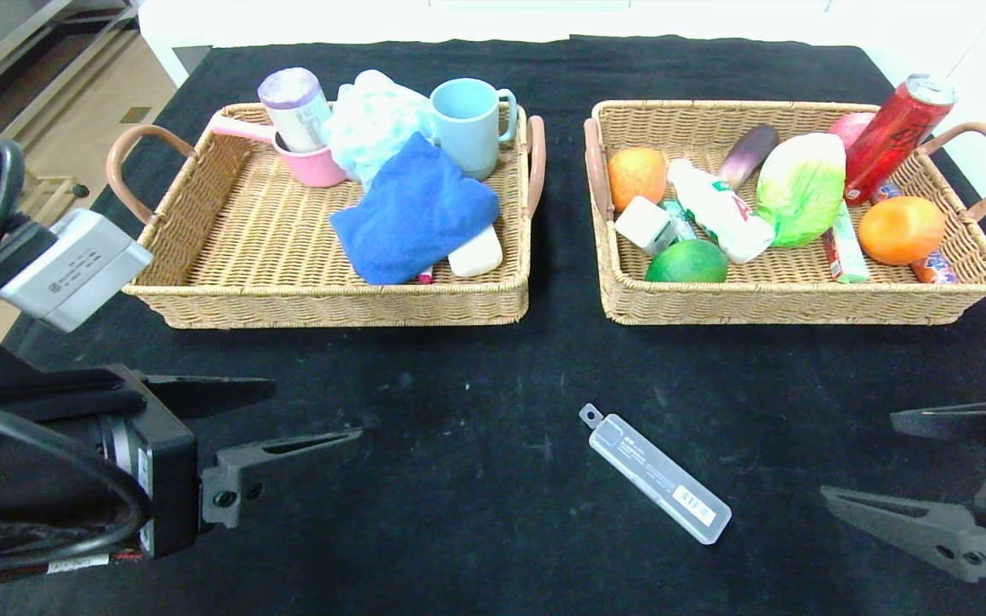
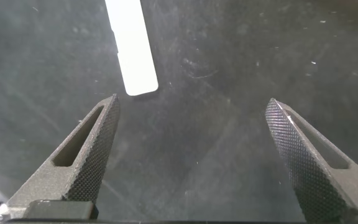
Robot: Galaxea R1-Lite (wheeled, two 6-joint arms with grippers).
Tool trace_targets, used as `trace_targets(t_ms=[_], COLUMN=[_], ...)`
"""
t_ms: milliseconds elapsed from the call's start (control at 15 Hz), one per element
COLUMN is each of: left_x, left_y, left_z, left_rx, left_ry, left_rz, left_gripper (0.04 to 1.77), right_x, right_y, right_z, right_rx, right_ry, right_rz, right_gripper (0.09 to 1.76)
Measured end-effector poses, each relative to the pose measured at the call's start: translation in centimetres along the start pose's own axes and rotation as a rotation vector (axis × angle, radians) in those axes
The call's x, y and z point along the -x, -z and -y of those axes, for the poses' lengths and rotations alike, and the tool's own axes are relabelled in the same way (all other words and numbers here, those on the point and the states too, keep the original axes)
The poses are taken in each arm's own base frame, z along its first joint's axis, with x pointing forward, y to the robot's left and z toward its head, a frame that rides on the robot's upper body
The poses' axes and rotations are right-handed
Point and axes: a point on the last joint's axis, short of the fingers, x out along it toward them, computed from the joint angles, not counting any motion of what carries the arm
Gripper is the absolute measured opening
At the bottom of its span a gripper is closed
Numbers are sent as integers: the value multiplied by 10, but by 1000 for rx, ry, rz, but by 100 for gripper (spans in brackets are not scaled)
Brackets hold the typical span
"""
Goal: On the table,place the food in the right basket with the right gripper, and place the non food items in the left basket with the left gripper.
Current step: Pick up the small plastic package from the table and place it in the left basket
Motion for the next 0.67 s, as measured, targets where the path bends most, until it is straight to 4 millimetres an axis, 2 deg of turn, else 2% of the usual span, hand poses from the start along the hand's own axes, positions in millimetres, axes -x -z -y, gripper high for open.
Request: trace_targets(t_ms=[333,667], left_x=[6,13], left_y=[5,9], left_z=[-2,-1], left_rx=[-31,-74], left_ry=[-2,-6], left_rz=[5,21], left_gripper=[172,172], right_x=[-21,-23], right_y=[-7,-23], right_z=[-8,-15], right_rx=[43,90], right_ry=[21,12], right_rz=[-149,-317], right_gripper=[171,171])
